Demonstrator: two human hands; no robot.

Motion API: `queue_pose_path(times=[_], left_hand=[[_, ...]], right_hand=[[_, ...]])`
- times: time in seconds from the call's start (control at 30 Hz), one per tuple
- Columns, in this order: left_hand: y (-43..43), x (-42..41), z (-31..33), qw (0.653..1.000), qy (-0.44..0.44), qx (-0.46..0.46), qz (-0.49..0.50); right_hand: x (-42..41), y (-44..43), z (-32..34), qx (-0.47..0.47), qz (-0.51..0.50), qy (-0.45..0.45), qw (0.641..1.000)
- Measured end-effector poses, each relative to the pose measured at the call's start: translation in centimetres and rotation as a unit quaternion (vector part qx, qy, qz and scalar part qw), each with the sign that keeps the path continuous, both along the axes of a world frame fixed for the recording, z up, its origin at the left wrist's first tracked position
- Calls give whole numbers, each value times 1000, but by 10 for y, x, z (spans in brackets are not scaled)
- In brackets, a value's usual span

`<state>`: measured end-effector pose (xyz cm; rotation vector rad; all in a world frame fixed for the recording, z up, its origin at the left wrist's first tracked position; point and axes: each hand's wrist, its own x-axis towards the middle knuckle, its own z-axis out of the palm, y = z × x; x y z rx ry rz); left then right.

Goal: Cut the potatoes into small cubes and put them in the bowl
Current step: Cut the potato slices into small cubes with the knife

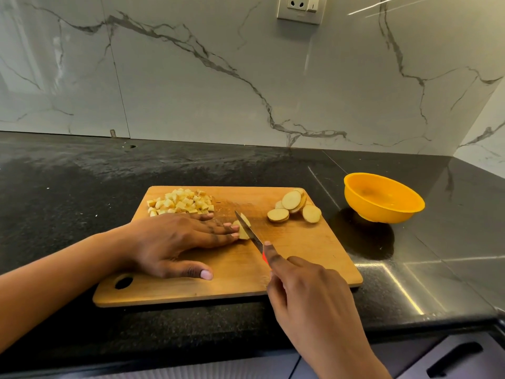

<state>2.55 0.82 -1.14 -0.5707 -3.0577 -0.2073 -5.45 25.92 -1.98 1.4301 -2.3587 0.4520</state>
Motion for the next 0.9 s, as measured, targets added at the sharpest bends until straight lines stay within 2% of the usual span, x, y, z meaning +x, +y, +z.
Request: queue_pose_path(times=[0.1,0.13,0.23,0.33,0.4,0.47,0.63,0.7,0.77,0.83,0.9], left_hand=[[-1,0,0,1000,-14,-5,7],[-1,0,0,1000,-16,-8,9],[0,0,0,1000,-7,-13,5],[0,1,1,1000,-12,-17,8],[0,1,1,1000,-17,-12,10],[1,2,1,1000,-9,-7,8],[0,6,-1,999,44,-12,16],[0,7,-1,997,68,-14,18],[0,8,0,997,70,-24,22],[0,7,0,998,55,-24,27],[-1,7,-1,998,48,-24,27]], right_hand=[[2,-11,10,45,23,16,999],[-1,-16,12,33,41,23,998],[-6,-18,16,65,54,-7,996],[6,-1,14,66,35,-14,997],[14,12,8,79,-15,-5,997],[14,18,2,25,-5,17,1000],[11,17,4,13,-19,21,1000],[13,10,10,32,-15,-20,999],[9,2,10,-18,-6,-10,1000],[6,-1,9,-17,1,5,1000],[10,-2,14,21,-36,-17,999]])
